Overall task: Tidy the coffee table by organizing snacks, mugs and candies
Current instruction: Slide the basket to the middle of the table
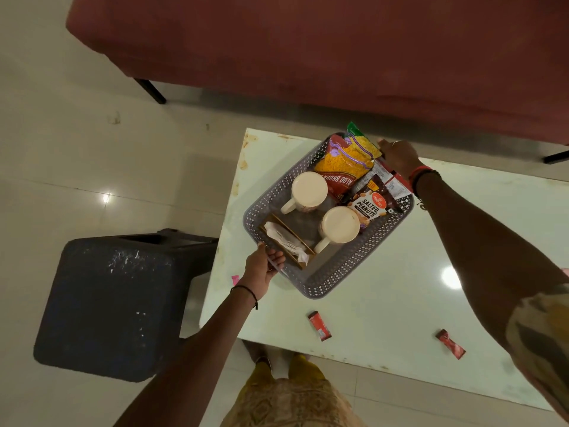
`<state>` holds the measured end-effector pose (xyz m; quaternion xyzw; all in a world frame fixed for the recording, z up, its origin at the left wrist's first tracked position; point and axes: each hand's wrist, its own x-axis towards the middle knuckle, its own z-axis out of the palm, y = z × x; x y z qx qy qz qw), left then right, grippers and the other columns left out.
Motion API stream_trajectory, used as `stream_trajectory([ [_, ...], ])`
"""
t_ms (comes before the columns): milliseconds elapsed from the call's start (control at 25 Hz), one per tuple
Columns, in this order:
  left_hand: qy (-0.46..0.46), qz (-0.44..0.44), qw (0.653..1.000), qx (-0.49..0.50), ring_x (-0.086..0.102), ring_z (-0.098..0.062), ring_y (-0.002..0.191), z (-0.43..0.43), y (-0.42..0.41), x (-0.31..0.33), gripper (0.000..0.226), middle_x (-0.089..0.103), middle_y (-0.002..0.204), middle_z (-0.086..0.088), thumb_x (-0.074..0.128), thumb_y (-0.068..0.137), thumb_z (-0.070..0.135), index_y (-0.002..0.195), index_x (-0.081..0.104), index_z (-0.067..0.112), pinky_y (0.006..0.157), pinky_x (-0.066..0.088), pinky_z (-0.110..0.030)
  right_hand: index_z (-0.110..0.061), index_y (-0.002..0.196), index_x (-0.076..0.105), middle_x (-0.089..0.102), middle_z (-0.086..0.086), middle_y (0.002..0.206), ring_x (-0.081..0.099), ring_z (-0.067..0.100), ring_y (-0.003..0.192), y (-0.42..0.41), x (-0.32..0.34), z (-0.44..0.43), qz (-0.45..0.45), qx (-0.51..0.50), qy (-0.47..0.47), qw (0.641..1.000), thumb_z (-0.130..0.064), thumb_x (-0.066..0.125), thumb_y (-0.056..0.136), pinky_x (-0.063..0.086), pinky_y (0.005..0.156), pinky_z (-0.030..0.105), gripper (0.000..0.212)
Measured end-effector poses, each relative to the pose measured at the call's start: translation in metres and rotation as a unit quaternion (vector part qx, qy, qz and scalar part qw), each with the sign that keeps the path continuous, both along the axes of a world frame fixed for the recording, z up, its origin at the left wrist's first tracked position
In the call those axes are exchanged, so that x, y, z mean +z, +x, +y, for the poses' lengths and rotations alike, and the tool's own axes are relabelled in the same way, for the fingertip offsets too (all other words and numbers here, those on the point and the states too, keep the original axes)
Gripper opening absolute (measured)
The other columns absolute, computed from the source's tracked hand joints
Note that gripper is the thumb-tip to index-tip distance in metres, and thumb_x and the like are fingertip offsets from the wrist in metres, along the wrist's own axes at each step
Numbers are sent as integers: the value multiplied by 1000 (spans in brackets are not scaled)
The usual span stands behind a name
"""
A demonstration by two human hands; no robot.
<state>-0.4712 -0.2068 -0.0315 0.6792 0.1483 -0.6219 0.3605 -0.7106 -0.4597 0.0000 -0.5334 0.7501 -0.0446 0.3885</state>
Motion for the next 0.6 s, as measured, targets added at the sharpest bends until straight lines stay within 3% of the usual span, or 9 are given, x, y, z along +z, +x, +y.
stream_trajectory([
  [120,10,-13,1000,21,57,-17,66,-4,-5,3,41,57,71,-7,36,100,34,72,52,10,72,51,-29,-15,61,44,46,6,67,45,23,63,1,-1,-4,-15,-25,32,999,-48,37,96,36,61,24,49],
  [240,25,-33,999,24,52,-17,61,-9,-9,7,41,52,66,-6,36,100,32,69,50,10,66,49,-28,-5,82,51,52,13,84,47,24,80,0,-5,-8,-13,-32,14,999,-48,38,97,32,72,27,48],
  [360,26,-54,998,20,50,-15,59,-12,-7,12,40,49,65,-5,36,101,31,68,48,10,63,47,-27,-7,88,50,51,11,92,47,22,84,-1,-2,-5,-19,-31,8,999,-51,38,96,34,64,26,46],
  [440,23,-67,997,13,50,-15,60,-11,-2,17,40,50,66,-5,37,101,31,68,48,10,61,47,-26,-10,78,50,51,10,89,48,23,79,-3,0,-1,-34,-38,11,999,-48,40,96,36,60,23,43],
  [520,16,-82,997,3,50,-14,60,-10,3,27,41,50,66,-4,37,100,32,67,49,11,60,47,-25,-11,64,45,50,9,74,47,22,65,-8,5,5,-46,-55,-1,997,-39,45,95,38,65,27,41],
  [600,10,-104,994,-11,49,-14,59,-10,10,40,41,50,65,-3,37,100,32,67,48,11,58,46,-24,-6,76,48,47,7,68,48,22,67,-10,14,17,-42,-55,2,998,-33,45,95,39,66,28,34],
])
